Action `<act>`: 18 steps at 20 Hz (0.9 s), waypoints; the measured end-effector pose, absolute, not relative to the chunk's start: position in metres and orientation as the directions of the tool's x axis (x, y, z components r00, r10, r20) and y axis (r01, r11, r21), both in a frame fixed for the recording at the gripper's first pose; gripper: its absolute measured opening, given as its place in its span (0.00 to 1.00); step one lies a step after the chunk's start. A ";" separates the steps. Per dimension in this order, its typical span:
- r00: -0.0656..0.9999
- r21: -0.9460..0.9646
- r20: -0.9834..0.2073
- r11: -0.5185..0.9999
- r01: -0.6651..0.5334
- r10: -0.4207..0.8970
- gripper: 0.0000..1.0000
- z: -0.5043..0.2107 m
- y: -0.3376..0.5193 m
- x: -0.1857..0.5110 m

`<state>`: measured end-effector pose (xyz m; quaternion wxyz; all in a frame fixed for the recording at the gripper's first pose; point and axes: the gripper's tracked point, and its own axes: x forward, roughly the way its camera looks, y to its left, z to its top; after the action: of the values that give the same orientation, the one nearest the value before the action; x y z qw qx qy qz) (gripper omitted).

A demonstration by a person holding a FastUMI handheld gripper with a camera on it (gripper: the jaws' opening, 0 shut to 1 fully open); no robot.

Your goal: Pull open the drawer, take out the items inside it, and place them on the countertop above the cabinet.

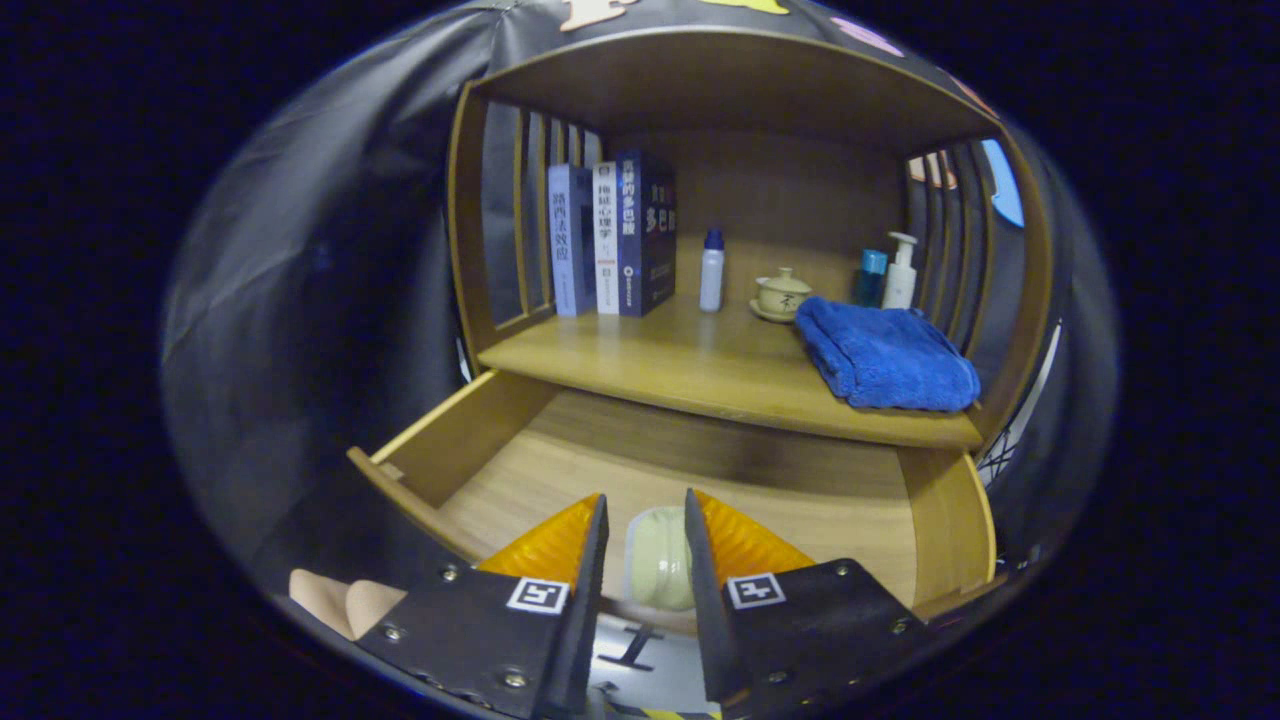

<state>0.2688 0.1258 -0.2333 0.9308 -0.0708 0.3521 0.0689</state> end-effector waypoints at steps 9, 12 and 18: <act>0.531 -0.081 -0.847 0.982 -0.170 0.022 0.39 -0.324 0.114 0.288; 0.492 -0.044 -0.870 0.989 -0.143 0.033 0.38 -0.333 0.111 0.289; 0.568 -0.039 -0.819 0.982 -0.184 0.074 0.19 -0.297 0.112 0.294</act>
<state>0.2940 0.1124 -0.2968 0.8835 -0.0599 0.4587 0.0730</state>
